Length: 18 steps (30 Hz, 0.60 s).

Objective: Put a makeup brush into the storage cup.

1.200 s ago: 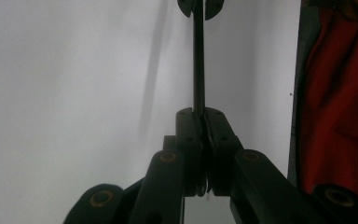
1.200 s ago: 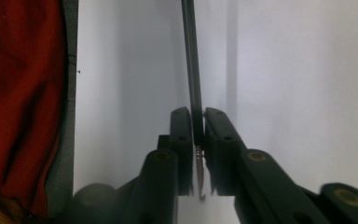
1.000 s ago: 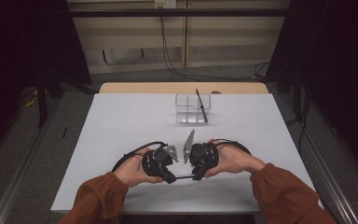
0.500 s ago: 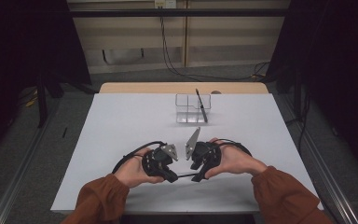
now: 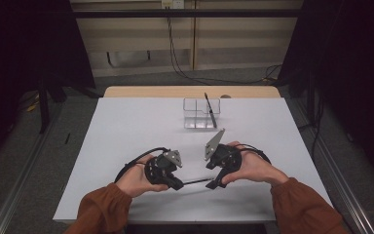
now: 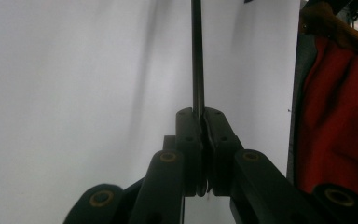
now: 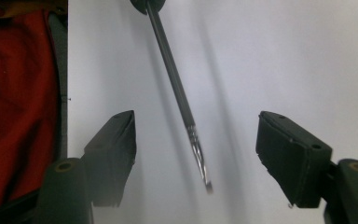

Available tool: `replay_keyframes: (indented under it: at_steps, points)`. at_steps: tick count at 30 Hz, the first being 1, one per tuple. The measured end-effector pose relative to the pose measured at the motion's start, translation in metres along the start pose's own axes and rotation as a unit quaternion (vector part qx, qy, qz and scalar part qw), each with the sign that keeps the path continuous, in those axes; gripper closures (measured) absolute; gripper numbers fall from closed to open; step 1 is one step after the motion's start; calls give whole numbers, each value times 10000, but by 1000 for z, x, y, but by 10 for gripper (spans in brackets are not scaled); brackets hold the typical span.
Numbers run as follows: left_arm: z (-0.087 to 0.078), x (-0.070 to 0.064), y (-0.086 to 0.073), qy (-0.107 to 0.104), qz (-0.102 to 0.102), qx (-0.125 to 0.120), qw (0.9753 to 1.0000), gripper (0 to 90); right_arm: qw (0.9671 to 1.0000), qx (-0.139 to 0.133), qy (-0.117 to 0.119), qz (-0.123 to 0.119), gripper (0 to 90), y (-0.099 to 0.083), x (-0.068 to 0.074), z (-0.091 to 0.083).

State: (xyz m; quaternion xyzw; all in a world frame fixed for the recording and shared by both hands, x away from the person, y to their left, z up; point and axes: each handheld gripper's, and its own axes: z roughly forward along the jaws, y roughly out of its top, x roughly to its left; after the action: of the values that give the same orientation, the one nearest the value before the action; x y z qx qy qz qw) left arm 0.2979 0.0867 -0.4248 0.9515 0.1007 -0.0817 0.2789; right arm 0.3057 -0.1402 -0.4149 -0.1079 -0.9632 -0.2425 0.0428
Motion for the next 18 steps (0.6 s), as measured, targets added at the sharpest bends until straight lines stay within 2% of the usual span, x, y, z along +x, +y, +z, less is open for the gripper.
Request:
replay_keyframes:
  at_steps: [6,10,18]
  points:
    - [-3,1,-8,-12,-78,-6,10000,856,9996,-130,-148,194,208,-11,-1,-5]
    - [-8,2,-14,-19,-187,-208,9996,856,9990,-258,-207,311,158,-17,-3,-10]
    - [-15,4,-23,-15,-242,-377,9990,855,9971,-483,-362,474,73,-23,-3,-12]
